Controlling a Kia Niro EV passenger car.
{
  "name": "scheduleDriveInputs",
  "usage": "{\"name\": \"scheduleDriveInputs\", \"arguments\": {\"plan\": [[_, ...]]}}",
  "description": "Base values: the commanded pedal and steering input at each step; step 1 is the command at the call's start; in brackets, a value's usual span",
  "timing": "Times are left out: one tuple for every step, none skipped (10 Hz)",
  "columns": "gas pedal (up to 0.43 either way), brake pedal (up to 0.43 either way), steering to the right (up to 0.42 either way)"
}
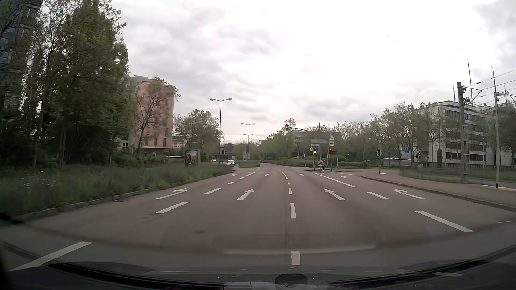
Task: Follow the waypoints while adhering to traffic rules and regulations
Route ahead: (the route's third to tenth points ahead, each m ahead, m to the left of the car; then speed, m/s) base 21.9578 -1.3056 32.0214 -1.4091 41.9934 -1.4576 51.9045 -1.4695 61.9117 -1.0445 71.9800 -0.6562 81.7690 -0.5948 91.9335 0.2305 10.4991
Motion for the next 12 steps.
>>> {"name": "scheduleDriveInputs", "arguments": {"plan": [[0.0,0.0,-0.005],[0.0,0.0,-0.005],[0.0,0.0,-0.005],[0.0,0.0,-0.004],[0.0,0.0,-0.003],[0.0,0.0,-0.002],[0.0,0.037,-0.002],[0.0,0.079,-0.002],[0.0,0.11,-0.002],[0.0,0.122,-0.001],[0.0,0.146,-0.001],[0.0,0.159,0.0]]}}
